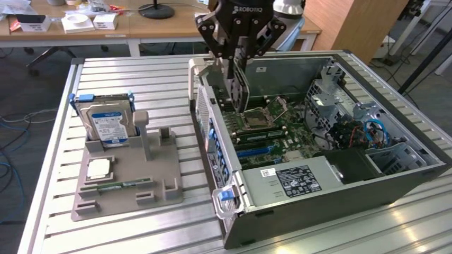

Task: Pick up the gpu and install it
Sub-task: 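Pick up the gpu and move the gpu toward the slot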

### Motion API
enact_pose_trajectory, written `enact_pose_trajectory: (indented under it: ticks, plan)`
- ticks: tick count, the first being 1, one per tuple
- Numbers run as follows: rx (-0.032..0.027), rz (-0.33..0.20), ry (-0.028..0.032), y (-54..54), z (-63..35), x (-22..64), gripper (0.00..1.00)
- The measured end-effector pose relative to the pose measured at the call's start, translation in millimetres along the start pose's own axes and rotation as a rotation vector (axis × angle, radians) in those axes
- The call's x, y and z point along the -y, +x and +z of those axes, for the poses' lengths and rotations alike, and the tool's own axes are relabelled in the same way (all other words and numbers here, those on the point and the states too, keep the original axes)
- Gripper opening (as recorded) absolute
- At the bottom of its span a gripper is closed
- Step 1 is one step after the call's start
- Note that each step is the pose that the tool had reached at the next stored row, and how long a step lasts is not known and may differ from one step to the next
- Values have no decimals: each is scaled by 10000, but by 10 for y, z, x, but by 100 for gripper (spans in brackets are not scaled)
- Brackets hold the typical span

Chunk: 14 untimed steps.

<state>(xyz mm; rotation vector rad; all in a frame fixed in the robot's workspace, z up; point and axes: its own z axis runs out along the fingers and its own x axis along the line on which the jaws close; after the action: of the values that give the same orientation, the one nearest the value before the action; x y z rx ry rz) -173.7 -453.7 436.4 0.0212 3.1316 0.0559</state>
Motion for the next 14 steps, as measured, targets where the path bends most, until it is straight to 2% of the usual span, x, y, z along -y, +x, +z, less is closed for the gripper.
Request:
enact_pose_trajectory:
  ticks: [14]
  plan:
    - [0, 14, 0, -464, 5, -7, 26]
